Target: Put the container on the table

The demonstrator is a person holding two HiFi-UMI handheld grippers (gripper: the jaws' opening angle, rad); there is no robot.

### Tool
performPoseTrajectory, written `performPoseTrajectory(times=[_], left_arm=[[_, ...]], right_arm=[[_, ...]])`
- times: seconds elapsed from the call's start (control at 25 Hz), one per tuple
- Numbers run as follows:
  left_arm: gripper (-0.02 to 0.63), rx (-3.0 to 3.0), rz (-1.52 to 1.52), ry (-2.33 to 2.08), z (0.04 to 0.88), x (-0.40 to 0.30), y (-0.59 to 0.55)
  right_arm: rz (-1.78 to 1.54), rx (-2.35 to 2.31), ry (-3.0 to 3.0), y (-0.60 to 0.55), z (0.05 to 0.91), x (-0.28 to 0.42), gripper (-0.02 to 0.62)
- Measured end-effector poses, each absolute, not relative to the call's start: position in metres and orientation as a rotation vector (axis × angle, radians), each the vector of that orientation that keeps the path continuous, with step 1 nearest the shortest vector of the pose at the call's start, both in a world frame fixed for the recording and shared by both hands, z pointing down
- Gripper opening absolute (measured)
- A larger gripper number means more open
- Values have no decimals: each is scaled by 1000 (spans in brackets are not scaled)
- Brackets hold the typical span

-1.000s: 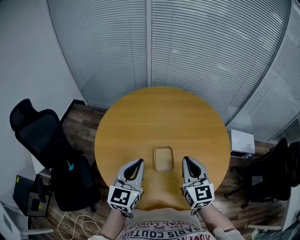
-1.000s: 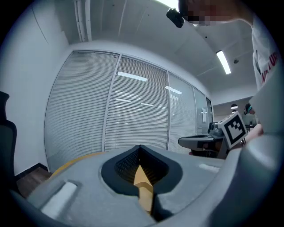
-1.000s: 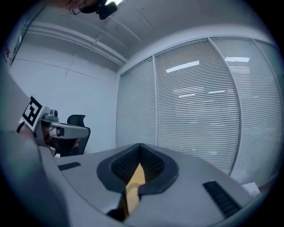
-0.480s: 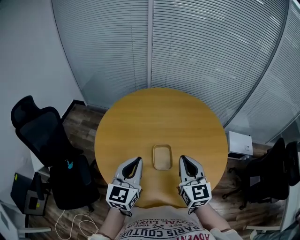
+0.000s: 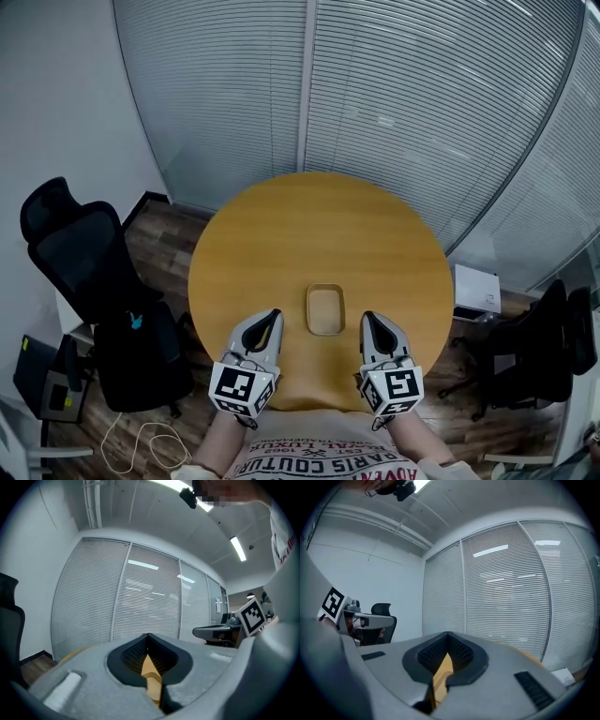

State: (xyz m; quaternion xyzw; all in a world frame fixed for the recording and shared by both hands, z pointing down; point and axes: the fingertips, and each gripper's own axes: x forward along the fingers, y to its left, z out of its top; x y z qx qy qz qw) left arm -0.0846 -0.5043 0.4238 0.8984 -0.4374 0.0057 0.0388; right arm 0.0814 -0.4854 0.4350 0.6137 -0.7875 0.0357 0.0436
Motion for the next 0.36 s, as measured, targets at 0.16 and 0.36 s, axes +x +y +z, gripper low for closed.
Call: performPoseTrajectory(times=[0.16,0.36], left_arm=[[6,2747,30,-1349,426,-89,-501],[6,2723,43,-1366,433,-91,-505]], right_arm=[[103,1867,-2415,-484,434,76,8],[93,1850,-2426,-489,435,70,8]])
